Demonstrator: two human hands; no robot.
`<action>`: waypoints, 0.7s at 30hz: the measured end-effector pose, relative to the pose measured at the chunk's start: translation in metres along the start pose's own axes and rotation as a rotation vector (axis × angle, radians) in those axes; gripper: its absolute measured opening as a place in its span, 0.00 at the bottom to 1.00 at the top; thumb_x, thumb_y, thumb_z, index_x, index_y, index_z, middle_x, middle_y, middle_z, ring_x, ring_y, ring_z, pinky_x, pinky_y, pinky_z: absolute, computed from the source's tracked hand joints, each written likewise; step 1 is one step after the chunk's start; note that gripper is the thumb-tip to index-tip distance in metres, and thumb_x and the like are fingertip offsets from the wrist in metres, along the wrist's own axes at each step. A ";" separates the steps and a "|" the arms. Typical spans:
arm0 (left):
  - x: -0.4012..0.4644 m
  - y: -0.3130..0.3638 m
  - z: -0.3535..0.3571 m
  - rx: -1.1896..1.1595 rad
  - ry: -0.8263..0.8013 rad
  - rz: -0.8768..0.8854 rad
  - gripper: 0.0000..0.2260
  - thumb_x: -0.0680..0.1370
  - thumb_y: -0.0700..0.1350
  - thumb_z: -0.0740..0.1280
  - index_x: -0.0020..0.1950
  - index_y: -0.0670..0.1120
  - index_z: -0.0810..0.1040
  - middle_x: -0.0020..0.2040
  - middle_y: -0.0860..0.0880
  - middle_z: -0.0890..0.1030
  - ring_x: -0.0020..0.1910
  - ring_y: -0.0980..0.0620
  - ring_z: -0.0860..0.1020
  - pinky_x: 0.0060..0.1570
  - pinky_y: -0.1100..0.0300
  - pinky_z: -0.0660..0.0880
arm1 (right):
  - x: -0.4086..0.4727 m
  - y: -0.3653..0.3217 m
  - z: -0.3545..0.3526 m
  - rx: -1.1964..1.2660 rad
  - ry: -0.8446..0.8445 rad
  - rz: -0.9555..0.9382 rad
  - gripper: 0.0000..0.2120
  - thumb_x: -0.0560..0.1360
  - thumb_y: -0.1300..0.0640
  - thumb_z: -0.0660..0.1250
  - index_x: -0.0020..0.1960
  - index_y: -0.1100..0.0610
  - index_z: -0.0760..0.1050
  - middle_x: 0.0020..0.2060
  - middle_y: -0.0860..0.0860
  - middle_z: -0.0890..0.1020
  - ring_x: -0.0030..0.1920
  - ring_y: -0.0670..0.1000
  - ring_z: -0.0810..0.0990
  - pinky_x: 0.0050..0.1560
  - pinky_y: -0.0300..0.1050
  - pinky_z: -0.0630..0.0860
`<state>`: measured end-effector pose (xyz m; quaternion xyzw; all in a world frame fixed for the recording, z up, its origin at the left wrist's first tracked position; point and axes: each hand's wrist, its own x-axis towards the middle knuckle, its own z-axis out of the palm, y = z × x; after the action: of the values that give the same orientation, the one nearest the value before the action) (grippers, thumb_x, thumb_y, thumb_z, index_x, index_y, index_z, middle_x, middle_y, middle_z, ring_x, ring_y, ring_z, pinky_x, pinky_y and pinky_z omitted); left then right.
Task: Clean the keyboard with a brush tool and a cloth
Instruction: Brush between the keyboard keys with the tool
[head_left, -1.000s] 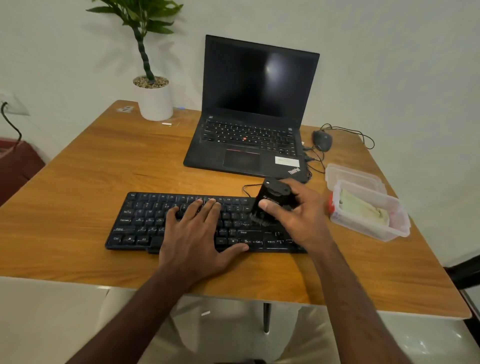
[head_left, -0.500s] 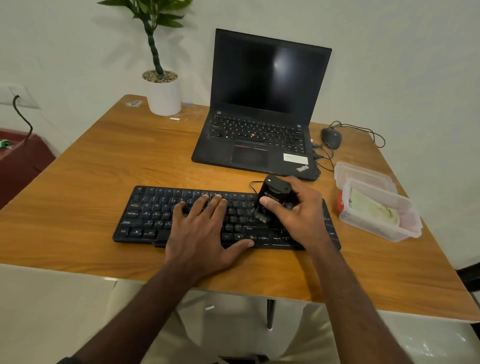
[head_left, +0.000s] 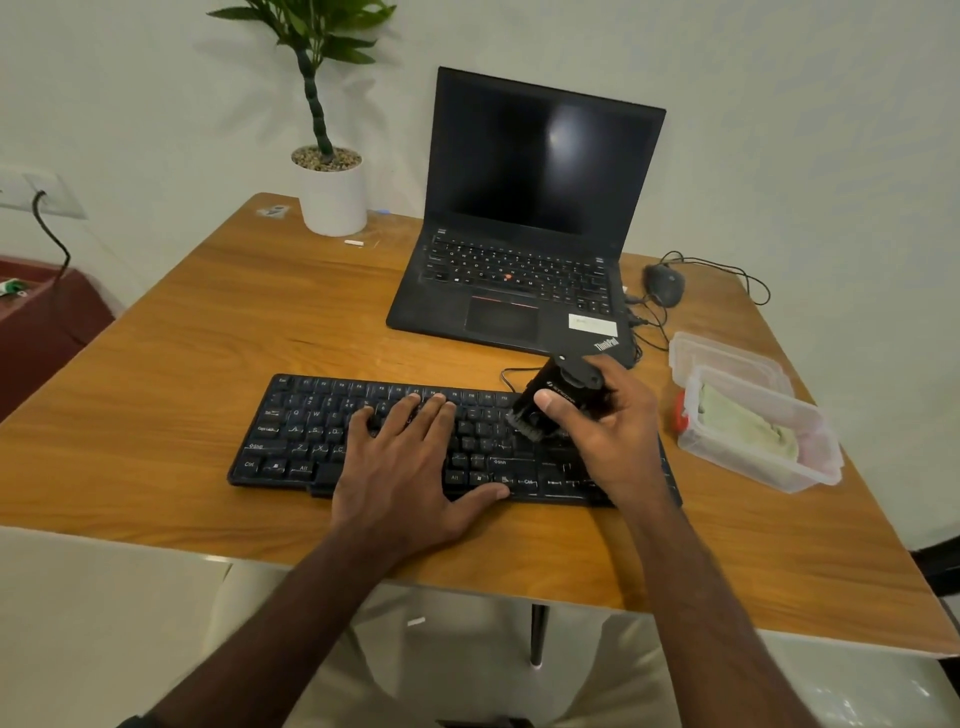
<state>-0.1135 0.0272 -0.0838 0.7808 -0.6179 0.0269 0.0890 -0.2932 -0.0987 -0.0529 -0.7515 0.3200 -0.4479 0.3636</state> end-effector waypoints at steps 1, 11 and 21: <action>0.000 0.000 0.000 0.000 0.003 0.002 0.50 0.69 0.82 0.44 0.77 0.47 0.65 0.77 0.49 0.68 0.76 0.47 0.63 0.72 0.36 0.58 | -0.003 -0.001 0.002 0.008 -0.024 -0.002 0.16 0.70 0.54 0.78 0.55 0.56 0.80 0.47 0.49 0.84 0.49 0.48 0.83 0.49 0.41 0.80; -0.001 0.000 -0.001 -0.012 0.031 0.009 0.48 0.70 0.81 0.47 0.74 0.46 0.70 0.73 0.48 0.73 0.74 0.47 0.68 0.69 0.36 0.62 | 0.006 -0.003 -0.007 0.013 0.031 0.071 0.13 0.71 0.59 0.77 0.54 0.54 0.80 0.45 0.46 0.84 0.48 0.43 0.82 0.48 0.38 0.79; -0.001 -0.001 0.002 -0.013 0.045 0.021 0.48 0.71 0.80 0.48 0.74 0.46 0.71 0.73 0.48 0.73 0.73 0.46 0.69 0.69 0.37 0.63 | 0.003 0.010 -0.058 -0.094 0.025 0.119 0.15 0.70 0.61 0.78 0.55 0.58 0.80 0.47 0.49 0.84 0.48 0.39 0.81 0.46 0.31 0.76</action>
<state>-0.1133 0.0276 -0.0862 0.7728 -0.6241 0.0412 0.1077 -0.3461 -0.1212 -0.0411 -0.7418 0.3892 -0.4192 0.3500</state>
